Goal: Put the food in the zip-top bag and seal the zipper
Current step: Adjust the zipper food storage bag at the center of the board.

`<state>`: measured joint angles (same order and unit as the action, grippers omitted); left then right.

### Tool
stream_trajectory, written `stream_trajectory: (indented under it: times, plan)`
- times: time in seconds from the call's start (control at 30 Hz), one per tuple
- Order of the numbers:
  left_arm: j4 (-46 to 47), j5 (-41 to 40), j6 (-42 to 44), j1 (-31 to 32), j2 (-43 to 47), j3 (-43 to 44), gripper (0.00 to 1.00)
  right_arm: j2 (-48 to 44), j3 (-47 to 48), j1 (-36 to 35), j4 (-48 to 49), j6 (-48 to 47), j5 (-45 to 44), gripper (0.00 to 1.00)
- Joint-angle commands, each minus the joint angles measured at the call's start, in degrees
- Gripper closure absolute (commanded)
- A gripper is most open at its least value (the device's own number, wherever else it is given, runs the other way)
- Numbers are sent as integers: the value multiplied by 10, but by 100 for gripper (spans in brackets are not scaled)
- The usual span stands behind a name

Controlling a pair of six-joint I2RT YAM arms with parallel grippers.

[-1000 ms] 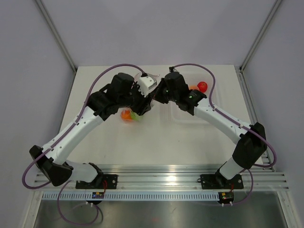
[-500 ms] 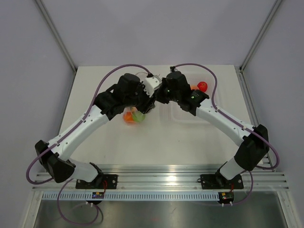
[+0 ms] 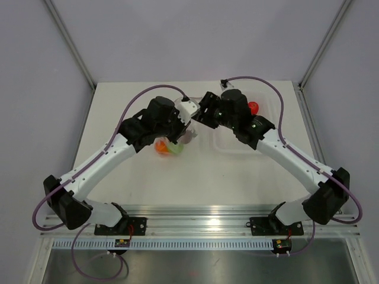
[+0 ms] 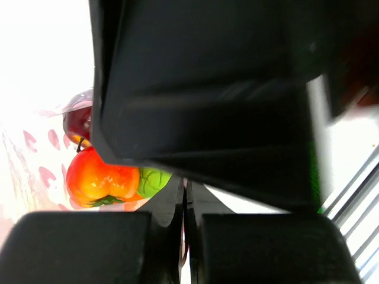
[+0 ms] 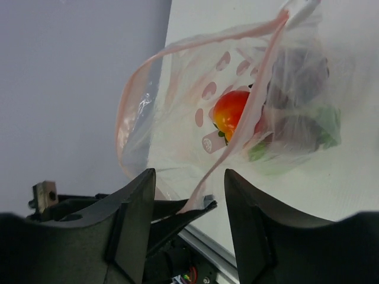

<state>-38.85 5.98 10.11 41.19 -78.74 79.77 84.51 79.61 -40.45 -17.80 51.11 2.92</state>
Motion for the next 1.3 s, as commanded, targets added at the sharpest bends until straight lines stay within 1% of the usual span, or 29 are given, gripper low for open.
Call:
stream_trajectory:
  times: [0.0,0.07,0.13,0.17,0.2,0.23,0.27,0.3,0.37,0.4,0.47,0.5,0.53,0.6,0.63,0.67,0.73,0.8,0.9,1.07,1.2,1.27]
  plan:
    - [24,12,13,-1,42,-10,100,-77,-36,29,70,-68,31,41]
    - [21,24,18,-8,49,-15,100,-104,-52,63,93,-108,59,41]
    - [12,52,32,-15,57,-15,100,-115,-72,99,125,-145,163,41]
    - [-1,63,46,-24,61,-13,100,-119,-79,132,137,-154,204,40]
    - [-7,88,54,-30,64,-13,100,-120,-92,146,145,-180,265,39]
    - [-18,100,61,-38,68,-11,100,-120,-99,153,159,-202,283,39]
    - [-22,120,74,-43,71,-15,100,-122,-108,156,165,-229,292,38]
    - [-23,132,80,-47,79,-18,100,-124,-134,156,201,-281,291,38]
    - [-26,168,99,-59,85,-27,100,-129,-173,156,259,-325,292,37]
    - [-27,174,102,-63,88,-29,100,-130,-211,156,324,-374,298,36]
    - [-27,197,113,-73,93,-32,100,-120,-237,156,372,-417,297,31]
    - [-26,205,114,-77,93,-34,100,-113,-239,155,383,-452,293,30]
    - [-28,212,116,-81,95,-35,100,-91,-234,156,381,-466,293,29]
    - [-29,232,120,-81,95,-35,100,-65,-208,157,369,-506,336,29]
    - [-29,235,120,-82,95,-36,100,-39,-202,159,372,-508,356,29]
    - [-30,235,120,-82,94,-36,100,-27,-196,159,376,-528,389,29]
    - [-32,234,120,-83,93,-32,100,9,-177,159,387,-545,416,29]
    - [-37,235,120,-83,91,-30,100,35,-142,161,372,-568,444,29]
    - [-40,237,120,-83,92,-25,100,80,-105,162,369,-576,479,29]
    - [-46,235,122,-84,91,-24,100,92,-83,163,393,-562,525,31]
    - [-51,236,124,-84,89,-26,100,87,-83,164,394,-563,540,37]
    - [-54,236,126,-84,86,-25,100,82,-84,165,394,-565,548,41]
